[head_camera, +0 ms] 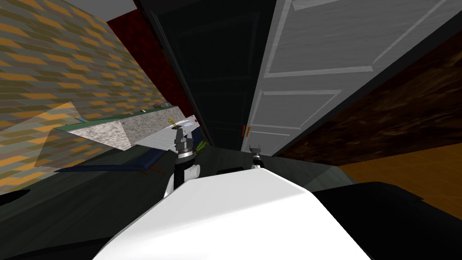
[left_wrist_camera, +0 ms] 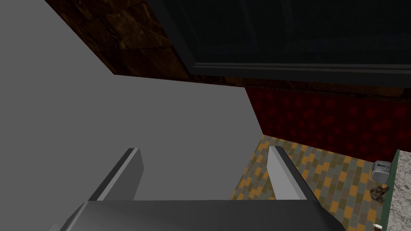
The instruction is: Pull the door open
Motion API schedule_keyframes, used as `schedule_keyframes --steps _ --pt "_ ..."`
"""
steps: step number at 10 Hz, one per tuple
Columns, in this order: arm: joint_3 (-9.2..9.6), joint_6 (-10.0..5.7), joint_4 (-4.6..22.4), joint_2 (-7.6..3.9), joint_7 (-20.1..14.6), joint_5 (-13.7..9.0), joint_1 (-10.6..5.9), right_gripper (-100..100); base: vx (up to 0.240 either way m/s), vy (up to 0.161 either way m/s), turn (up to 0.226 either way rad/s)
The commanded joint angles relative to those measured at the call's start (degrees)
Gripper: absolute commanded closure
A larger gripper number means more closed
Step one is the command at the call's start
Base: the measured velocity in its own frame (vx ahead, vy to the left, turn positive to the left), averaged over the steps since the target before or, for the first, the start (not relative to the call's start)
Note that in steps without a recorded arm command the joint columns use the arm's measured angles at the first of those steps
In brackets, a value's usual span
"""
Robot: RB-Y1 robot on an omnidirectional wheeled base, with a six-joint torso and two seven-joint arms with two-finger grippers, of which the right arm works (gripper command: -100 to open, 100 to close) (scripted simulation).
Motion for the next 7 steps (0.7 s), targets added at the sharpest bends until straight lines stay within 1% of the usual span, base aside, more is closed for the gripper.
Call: schedule_keyframes --steps 1,3,7 --pt "0.22 -0.53 1.7 -0.13 -1.5 -0.9 -0.54 -100 0.122 0.005 0.047" --pt "0.59 -1.29 4.7 -0.46 -4.3 -2.6 -1.50 -100 0.141 -0.017 0.080" --pt "1.06 -2.27 8.5 -0.89 -7.8 -4.8 -2.89 -100 0.168 -0.019 0.054"
